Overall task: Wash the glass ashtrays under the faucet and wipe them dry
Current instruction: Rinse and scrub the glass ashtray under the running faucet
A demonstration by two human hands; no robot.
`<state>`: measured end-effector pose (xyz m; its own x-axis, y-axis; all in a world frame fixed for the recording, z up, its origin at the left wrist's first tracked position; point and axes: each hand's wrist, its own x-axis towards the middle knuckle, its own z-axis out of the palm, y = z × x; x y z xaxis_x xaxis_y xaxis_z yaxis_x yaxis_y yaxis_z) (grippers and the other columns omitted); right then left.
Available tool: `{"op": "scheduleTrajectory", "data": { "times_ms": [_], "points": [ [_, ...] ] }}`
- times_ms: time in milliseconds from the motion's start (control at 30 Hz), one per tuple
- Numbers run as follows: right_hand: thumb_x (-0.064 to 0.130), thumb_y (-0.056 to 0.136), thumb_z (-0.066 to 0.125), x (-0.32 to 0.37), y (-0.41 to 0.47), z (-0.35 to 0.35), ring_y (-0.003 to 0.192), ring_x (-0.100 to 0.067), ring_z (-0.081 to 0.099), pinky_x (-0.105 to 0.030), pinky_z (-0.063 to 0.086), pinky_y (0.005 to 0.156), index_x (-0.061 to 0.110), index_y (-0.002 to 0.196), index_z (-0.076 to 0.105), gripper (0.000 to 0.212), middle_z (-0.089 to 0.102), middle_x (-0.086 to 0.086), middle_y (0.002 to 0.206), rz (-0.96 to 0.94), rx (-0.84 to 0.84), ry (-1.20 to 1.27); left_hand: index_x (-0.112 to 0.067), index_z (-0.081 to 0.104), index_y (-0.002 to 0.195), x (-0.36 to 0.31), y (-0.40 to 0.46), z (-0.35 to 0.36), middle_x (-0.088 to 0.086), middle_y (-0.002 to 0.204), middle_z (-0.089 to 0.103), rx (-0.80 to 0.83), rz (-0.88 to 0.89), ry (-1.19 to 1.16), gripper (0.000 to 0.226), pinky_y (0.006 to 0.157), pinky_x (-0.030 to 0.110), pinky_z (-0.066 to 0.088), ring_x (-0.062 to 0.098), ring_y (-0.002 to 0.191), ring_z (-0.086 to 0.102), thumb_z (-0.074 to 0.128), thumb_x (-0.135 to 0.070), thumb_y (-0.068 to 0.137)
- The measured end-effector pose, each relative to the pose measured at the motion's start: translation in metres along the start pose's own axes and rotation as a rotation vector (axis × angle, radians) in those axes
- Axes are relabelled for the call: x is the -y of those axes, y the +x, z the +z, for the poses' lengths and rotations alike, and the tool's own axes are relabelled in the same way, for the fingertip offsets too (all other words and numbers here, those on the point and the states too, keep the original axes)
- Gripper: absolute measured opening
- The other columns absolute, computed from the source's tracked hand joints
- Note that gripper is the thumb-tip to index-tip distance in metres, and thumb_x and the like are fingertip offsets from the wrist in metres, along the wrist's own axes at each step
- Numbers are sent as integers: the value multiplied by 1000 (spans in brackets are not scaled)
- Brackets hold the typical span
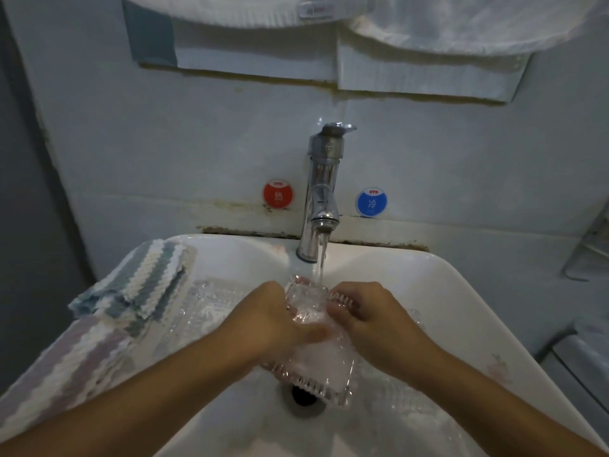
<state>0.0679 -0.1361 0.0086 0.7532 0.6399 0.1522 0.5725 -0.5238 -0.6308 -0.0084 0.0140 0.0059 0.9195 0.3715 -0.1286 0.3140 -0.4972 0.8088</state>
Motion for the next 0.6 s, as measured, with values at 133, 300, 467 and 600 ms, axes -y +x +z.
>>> {"op": "scheduleTrajectory", "data": {
  "times_ms": [133, 300, 467, 600],
  "points": [
    [24, 101, 57, 3, -2, 3, 62, 0, 56, -12, 41, 55, 27, 77, 62, 25, 60, 10, 69, -24, 11, -27, -11, 68, 86, -4, 0, -3, 7, 75, 72, -119, -13, 235, 56, 63, 33, 55, 19, 66, 70, 69, -67, 77],
    [25, 102, 56, 4, -2, 0, 63, -2, 55, -11, 40, 53, 18, 85, 68, 22, 62, 7, 73, 32, -17, -45, -13, 58, 108, -5, -3, -1, 7, 98, 67, -63, 104, 153, 22, 75, 34, 55, 18, 86, 65, 44, -30, 105],
    [27, 101, 57, 6, -1, -2, 78, -16, 67, -37, 60, 79, 12, 94, 73, 23, 71, -5, 86, 141, -21, -59, -25, 51, 115, -7, -5, 2, -4, 101, 61, -51, 140, 54, 14, 60, 17, 44, 7, 85, 60, 51, -19, 102],
    [28, 102, 56, 11, -6, -6, 75, -16, 68, -40, 61, 77, 14, 94, 72, 23, 71, -3, 85, 162, -2, -137, -24, 54, 78, -6, 0, -2, -9, 75, 54, -144, 236, 320, 24, 49, 15, 34, 1, 62, 50, 55, -34, 100]
  ]
}}
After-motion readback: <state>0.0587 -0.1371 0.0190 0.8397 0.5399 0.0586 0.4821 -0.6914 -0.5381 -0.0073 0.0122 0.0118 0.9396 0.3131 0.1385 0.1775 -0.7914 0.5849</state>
